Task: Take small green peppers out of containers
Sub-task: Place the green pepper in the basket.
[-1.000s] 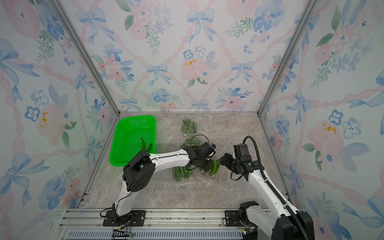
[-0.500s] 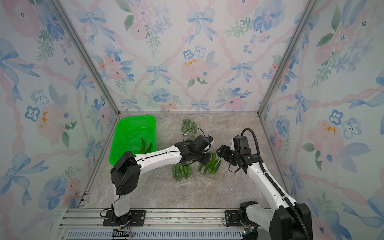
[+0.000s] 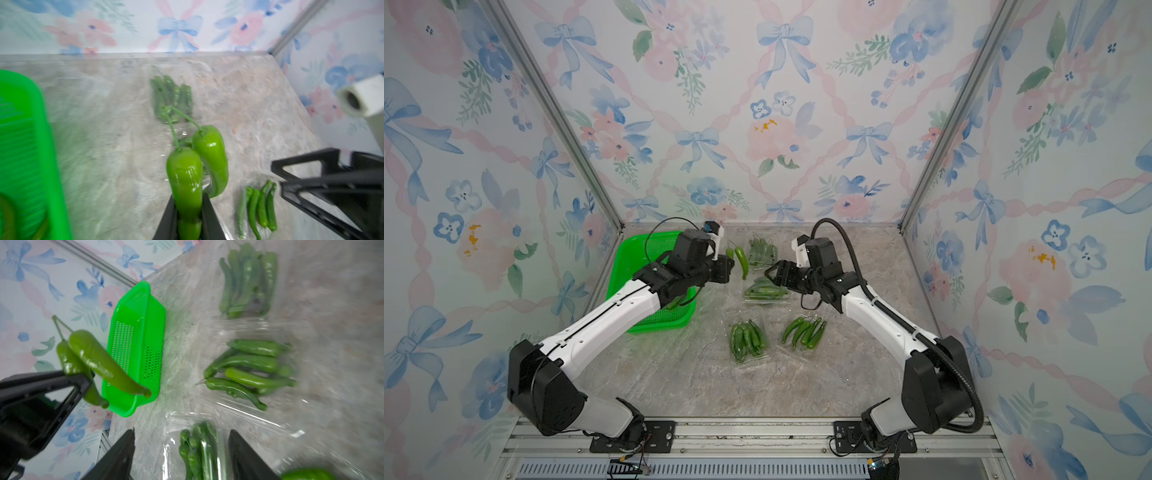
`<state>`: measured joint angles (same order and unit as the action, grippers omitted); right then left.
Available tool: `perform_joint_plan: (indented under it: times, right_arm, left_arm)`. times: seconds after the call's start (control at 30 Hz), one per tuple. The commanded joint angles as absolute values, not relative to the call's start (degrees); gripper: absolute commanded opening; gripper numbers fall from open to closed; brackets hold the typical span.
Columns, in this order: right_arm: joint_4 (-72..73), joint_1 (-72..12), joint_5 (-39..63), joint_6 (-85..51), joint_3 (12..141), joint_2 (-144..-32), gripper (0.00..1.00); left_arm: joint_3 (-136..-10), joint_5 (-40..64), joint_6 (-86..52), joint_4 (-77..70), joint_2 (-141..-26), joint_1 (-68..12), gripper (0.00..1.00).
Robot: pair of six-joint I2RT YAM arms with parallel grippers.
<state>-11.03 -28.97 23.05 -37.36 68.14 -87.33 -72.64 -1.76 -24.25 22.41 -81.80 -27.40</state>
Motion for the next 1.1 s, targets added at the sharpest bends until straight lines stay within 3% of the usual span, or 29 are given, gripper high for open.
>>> perform_joint_plan:
  times: [0.0, 0.27, 0.57, 0.6, 0.73, 0.77, 1.07]
  right_arm:
    - [-8.88, -32.94, 25.68, -34.49, 74.14, -93.48, 0.71]
    - [-6.55, -40.39, 28.66, -35.42, 86.06, -107.65, 0.70]
    - [-6.58, -45.04, 28.94, -38.42, 93.08, -117.09, 0.69]
    - [-7.04, -45.40, 28.65, -38.09, 93.54, -117.39, 0.69]
    - [-8.65, -46.01, 27.13, -36.81, 93.89, -117.45, 0.69]
    - [-9.10, -46.04, 26.63, -36.44, 93.66, -117.13, 0.69]
    - [-17.13, -44.98, 16.59, -30.46, 87.87, -108.84, 0.69]
  left_arm:
    - [-68.54, -1.76, -25.19, 23.40, -77.91, -19.56, 0.16]
    - [-60.52, 1.98, -24.85, 23.37, -77.94, -3.69, 0.15]
    - [-57.70, -0.91, -24.78, 23.26, -84.56, -0.73, 0.15]
    - [-57.68, -0.78, -24.78, 23.19, -85.20, -0.79, 0.17]
    - [-57.32, -1.45, -24.81, 23.12, -86.79, -0.79, 0.45]
    - [-57.13, -1.41, -24.78, 23.16, -87.00, -0.79, 0.48]
    - [-59.14, -3.06, -24.83, 23.05, -83.64, -3.55, 0.52]
